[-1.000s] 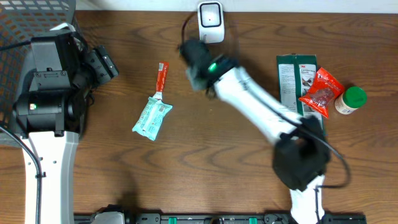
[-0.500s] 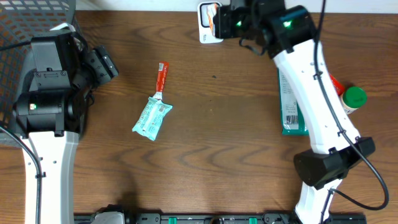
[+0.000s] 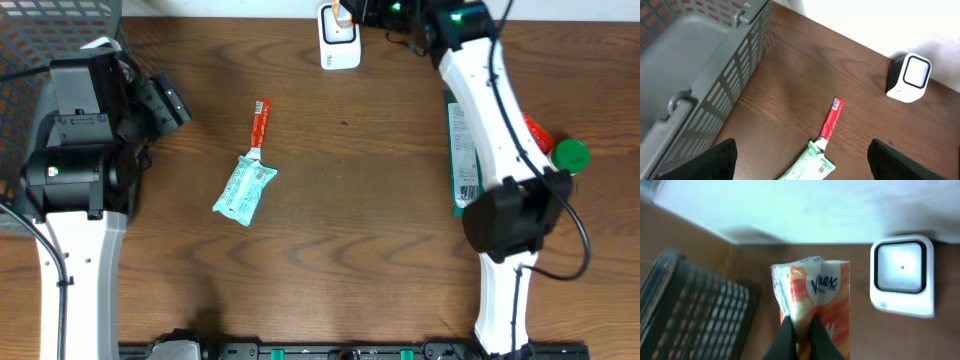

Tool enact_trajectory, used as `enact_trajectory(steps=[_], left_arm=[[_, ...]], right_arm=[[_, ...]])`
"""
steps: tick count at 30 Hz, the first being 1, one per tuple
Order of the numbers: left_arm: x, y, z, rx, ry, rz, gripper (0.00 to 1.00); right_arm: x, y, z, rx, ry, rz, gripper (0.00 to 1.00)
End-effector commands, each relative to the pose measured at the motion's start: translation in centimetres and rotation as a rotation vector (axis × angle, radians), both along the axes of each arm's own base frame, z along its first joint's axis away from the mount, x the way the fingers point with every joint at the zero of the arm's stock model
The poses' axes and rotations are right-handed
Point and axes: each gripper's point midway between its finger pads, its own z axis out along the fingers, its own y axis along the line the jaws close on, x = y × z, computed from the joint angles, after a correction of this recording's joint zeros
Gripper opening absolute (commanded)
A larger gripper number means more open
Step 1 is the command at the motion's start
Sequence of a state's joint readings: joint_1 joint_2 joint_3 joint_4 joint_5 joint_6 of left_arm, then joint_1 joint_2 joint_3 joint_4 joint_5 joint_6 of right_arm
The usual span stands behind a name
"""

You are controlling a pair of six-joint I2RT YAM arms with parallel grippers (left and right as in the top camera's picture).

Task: Scan the item barcode
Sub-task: 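Hold the Kleenex pack in front of the scanner with right gripper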

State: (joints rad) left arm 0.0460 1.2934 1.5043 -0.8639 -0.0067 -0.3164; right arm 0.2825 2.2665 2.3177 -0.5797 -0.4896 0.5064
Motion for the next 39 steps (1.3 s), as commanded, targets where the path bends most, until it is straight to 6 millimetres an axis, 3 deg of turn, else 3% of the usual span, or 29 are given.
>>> enact_trajectory(steps=[1,5,11,13,17,20,23,29,32,36,39], left_arm=[[0.0,0.2,0.4,0.008,-0.01,0.005,0.84],[0.0,0.2,0.4,0.008,-0.01,0.005,0.84],[0.0,0.2,0.4,0.008,-0.01,0.005,0.84],[0.0,0.2,0.4,0.008,-0.01,0.005,0.84],[0.0,0.2,0.4,0.008,-0.01,0.005,0.84],[0.0,0.2,0.4,0.008,-0.01,0.005,0.84],[0.0,0.2,0.4,0.008,-0.01,0.005,0.84],[0.0,0.2,0.4,0.008,-0.01,0.005,0.84],[0.0,0.2,0.4,0.008,-0.01,0.005,0.84],[0.0,0.2,0.4,0.008,-0.01,0.005,0.84],[0.0,0.2,0.4,0.008,-0.01,0.005,0.84]], right_arm=[[2.0,0.0,-2.1,0.051,0.026,-0.032,0.01],[4.6,0.6,-6.5,0.103,0.059,-0.063,0.01],[6.3,0.9,-12.8,0.135,0.134,-0.092,0.01],[6.6,1.1,-14.1,0.159,0.153,-0.088,0.01],[7.0,0.7,-14.9,0.177,0.162,-0.093,0.01],[7.4,0.4,-14.2,0.193,0.137,-0.083,0.01],[6.9,0.8,-11.9,0.271,0.13,-0.013,0.01],[3.8,0.1,-4.9,0.309,0.161,0.058,0.01],[0.7,-1.8,-1.3,0.163,0.145,0.025,0.01],[-4.2,-6.0,1.5,-0.12,0.135,-0.07,0.01],[-8.5,-9.6,2.3,-0.318,0.179,-0.127,0.01]])
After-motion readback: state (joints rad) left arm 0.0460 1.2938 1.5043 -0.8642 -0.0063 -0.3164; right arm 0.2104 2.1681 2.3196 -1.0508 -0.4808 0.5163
